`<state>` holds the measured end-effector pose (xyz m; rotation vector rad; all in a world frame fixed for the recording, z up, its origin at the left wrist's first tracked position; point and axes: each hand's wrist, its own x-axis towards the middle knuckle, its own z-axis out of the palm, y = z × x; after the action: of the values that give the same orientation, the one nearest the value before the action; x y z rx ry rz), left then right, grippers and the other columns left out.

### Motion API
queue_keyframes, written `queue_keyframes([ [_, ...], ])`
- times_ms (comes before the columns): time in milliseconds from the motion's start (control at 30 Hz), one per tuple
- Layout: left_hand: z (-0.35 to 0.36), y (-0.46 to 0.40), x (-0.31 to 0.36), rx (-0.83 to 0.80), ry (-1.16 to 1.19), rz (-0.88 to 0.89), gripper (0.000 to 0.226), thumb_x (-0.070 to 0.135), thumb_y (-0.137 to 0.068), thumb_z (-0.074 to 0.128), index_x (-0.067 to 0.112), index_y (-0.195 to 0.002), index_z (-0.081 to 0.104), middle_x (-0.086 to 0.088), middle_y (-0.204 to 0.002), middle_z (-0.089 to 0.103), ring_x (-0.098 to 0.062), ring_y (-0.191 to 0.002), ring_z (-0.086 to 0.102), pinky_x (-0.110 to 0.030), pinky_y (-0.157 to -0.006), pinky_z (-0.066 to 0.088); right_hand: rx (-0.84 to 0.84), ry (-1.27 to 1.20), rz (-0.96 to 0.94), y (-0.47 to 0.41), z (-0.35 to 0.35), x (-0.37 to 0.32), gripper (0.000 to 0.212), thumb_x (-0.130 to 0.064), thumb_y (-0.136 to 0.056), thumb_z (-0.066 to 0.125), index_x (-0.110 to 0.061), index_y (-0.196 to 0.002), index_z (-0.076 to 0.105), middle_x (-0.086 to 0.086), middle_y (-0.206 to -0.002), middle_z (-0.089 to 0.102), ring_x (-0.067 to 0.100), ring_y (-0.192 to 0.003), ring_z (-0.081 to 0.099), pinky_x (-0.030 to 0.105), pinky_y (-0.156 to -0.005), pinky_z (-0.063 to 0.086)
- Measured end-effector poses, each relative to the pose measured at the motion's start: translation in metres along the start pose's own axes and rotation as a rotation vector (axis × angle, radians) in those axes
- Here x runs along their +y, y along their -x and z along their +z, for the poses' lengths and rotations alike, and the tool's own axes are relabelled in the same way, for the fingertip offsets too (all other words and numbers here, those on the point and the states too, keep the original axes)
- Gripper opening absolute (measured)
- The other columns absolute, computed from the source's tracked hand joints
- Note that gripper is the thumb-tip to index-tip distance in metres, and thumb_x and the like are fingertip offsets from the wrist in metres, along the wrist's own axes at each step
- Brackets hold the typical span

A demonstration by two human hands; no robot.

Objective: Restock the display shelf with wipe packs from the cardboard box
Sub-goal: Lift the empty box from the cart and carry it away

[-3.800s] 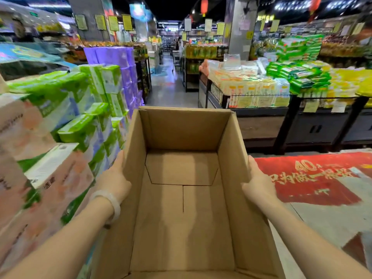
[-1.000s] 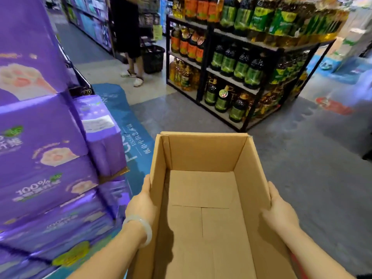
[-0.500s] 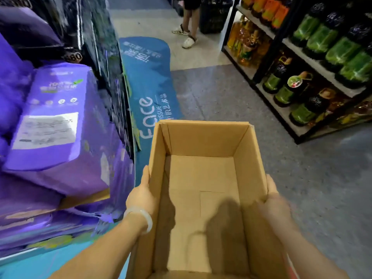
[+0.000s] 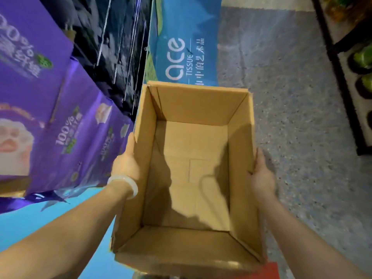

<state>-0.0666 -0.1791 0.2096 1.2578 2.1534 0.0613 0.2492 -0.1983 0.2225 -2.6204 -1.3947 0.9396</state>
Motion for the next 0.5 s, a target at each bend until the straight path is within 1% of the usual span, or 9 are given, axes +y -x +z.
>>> queue_keyframes([
  [67,0.021,-0.02,-0.011,0.028,0.02,-0.029,0.085,0.0,-0.089,0.042,0.042,-0.15,0.001,-0.023,-0.091,0.062,-0.037,-0.083,0.059,-0.04,-0.075,0.045,-0.019,0.02,-0.026,-0.021,0.016,-0.002,0.077,-0.018,-0.092,0.049,-0.029,-0.154,0.004,0.02,-0.118,0.063,0.039,-0.103,0.061,0.042,-0.086,0.05],
  [133,0.039,-0.036,-0.015,0.072,0.019,-0.018,0.082,0.004,-0.089,0.046,0.041,-0.15,0.005,-0.025,-0.105,0.065,-0.039,-0.092,0.062,-0.045,-0.085,0.048,-0.009,0.02,-0.037,-0.041,0.034,-0.002,0.077,-0.018,-0.092,0.049,-0.028,-0.154,0.005,0.021,-0.116,0.064,0.038,-0.101,0.062,0.043,-0.086,0.051],
  [233,0.061,-0.058,-0.021,0.087,-0.004,-0.04,0.078,-0.003,-0.091,0.047,0.029,-0.152,0.01,-0.028,-0.127,0.057,-0.042,-0.111,0.058,-0.046,-0.094,0.044,0.009,0.003,-0.028,-0.06,0.062,0.0,0.073,-0.019,-0.094,0.048,-0.028,-0.154,0.007,0.019,-0.118,0.063,0.037,-0.101,0.062,0.045,-0.088,0.051],
  [300,0.072,-0.07,-0.026,0.082,-0.045,-0.072,0.076,-0.003,-0.092,0.046,0.025,-0.153,0.009,-0.029,-0.131,0.053,-0.044,-0.115,0.055,-0.048,-0.096,0.043,0.009,-0.038,-0.035,-0.069,0.077,0.001,0.073,-0.018,-0.094,0.048,-0.026,-0.154,0.007,0.018,-0.121,0.063,0.037,-0.103,0.061,0.044,-0.089,0.049],
  [333,0.075,-0.075,-0.028,0.075,-0.064,-0.102,0.073,0.001,-0.094,0.045,0.024,-0.153,0.008,-0.029,-0.133,0.051,-0.045,-0.117,0.054,-0.049,-0.097,0.041,-0.018,-0.053,-0.03,-0.073,0.084,0.002,0.074,-0.018,-0.095,0.048,-0.026,-0.154,0.005,0.019,-0.122,0.062,0.037,-0.104,0.061,0.044,-0.09,0.049],
  [400,0.084,-0.082,-0.034,0.025,-0.125,-0.193,0.071,0.014,-0.097,0.044,0.025,-0.153,0.001,-0.027,-0.141,0.043,-0.044,-0.124,0.048,-0.051,-0.103,0.036,-0.16,-0.049,0.005,-0.078,0.099,0.003,0.079,-0.022,-0.096,0.049,-0.025,-0.153,-0.005,0.017,-0.126,0.06,0.036,-0.109,0.059,0.04,-0.091,0.048],
  [433,0.085,-0.079,-0.035,-0.041,-0.172,-0.228,0.077,0.019,-0.096,0.049,0.024,-0.153,-0.002,-0.024,-0.148,0.034,-0.043,-0.131,0.042,-0.052,-0.107,0.033,-0.269,-0.015,0.022,-0.076,0.106,0.004,0.08,-0.024,-0.097,0.051,-0.024,-0.153,-0.007,0.015,-0.129,0.058,0.035,-0.113,0.058,0.036,-0.091,0.046],
  [467,0.091,-0.078,-0.039,-0.101,-0.229,-0.223,0.083,0.025,-0.093,0.055,0.021,-0.153,-0.002,-0.02,-0.153,0.026,-0.041,-0.137,0.034,-0.052,-0.11,0.03,-0.372,0.026,0.016,-0.074,0.111,0.004,0.079,-0.026,-0.096,0.052,-0.021,-0.154,-0.002,0.013,-0.131,0.057,0.034,-0.118,0.056,0.034,-0.09,0.045],
  [500,0.095,-0.076,-0.043,-0.137,-0.283,-0.219,0.084,0.032,-0.091,0.056,0.018,-0.153,0.002,-0.015,-0.156,0.021,-0.038,-0.141,0.027,-0.051,-0.113,0.027,-0.454,0.085,-0.008,-0.071,0.114,0.005,0.073,-0.026,-0.096,0.054,-0.016,-0.153,0.01,0.011,-0.131,0.056,0.033,-0.122,0.054,0.034,-0.094,0.045],
])
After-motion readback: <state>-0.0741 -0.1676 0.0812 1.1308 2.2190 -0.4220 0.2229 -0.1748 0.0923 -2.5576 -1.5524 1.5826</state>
